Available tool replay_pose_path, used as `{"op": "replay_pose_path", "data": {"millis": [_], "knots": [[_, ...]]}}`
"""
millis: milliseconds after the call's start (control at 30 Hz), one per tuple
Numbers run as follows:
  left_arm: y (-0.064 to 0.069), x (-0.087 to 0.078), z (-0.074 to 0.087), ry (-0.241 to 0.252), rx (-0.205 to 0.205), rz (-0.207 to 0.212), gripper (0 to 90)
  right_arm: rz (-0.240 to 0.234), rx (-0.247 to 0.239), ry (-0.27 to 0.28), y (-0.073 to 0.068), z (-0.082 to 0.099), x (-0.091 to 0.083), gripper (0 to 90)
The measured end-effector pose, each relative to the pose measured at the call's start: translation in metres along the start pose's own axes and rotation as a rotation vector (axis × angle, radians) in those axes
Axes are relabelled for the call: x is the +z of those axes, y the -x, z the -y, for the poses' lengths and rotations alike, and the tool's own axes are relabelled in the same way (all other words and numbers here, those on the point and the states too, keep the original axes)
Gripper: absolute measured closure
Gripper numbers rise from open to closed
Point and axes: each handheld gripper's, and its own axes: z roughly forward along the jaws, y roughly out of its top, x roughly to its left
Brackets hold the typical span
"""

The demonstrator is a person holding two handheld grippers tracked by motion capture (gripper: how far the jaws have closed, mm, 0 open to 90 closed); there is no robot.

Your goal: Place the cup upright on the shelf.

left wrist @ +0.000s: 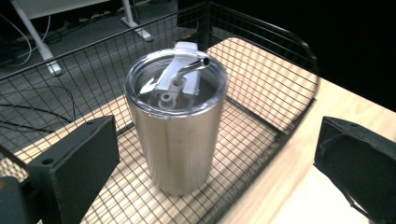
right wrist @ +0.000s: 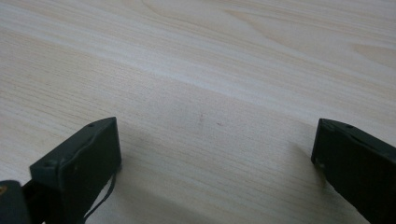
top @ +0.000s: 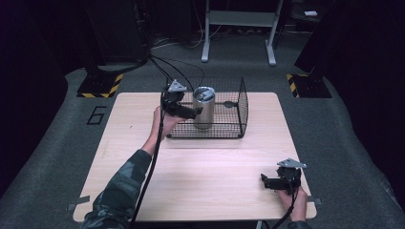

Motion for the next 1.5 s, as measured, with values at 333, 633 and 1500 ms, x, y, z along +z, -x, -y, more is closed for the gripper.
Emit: {"op": "replay_pose_path", "data": {"millis": [333,633,1500], "knots": [[0.017,-0.047,0.012,0.001,0.048,-0.004,0.1,0.002,-0.007,-0.002,0.0,0.0,0.0,0.9],[0.027,-0.083,0.042,-0.015,0.047,-0.012,0.1,0.0,0.001,0.0,0.0,0.0,0.0,0.9],[0.028,-0.106,0.2,-0.171,-0.033,-0.117,0.1,0.001,0.0,0.0,0.0,0.0,0.0,0.9]]}}
